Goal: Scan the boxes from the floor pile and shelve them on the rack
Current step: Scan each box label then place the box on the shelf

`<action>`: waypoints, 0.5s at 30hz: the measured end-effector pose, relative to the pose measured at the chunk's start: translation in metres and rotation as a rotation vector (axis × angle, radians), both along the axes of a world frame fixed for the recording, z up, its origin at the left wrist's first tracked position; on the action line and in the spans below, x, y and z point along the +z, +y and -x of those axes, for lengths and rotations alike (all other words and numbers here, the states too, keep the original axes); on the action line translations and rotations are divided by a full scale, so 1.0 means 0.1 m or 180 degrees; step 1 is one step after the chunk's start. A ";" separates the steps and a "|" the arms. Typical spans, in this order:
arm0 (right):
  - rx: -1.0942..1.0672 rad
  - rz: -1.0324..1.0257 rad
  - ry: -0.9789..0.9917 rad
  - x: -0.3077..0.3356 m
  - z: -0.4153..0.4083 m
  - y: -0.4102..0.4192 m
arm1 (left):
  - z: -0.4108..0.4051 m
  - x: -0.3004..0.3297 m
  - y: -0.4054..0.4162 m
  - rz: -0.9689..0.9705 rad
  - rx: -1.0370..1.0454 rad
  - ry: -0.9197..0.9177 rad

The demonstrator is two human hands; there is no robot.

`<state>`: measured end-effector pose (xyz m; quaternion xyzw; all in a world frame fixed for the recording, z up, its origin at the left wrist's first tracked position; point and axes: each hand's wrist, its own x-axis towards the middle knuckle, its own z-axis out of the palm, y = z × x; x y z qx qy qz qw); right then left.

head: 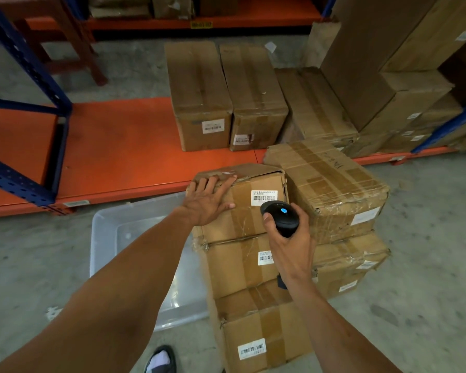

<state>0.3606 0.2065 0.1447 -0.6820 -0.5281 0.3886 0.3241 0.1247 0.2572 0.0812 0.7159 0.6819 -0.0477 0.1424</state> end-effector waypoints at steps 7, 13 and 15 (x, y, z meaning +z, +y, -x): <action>-0.0029 -0.0028 0.0040 -0.06 0.06 -0.04 | 0.16 -0.10 -0.04 -0.0216 -0.0024 -0.0118; -0.0120 0.0029 0.0159 -0.11 -0.01 -0.05 | 0.75 -0.17 -0.24 -0.0430 -0.0056 -0.0284; -0.0167 0.0088 0.0150 -0.14 -0.04 -0.07 | 0.99 -0.17 -0.36 -0.0475 0.0003 -0.0315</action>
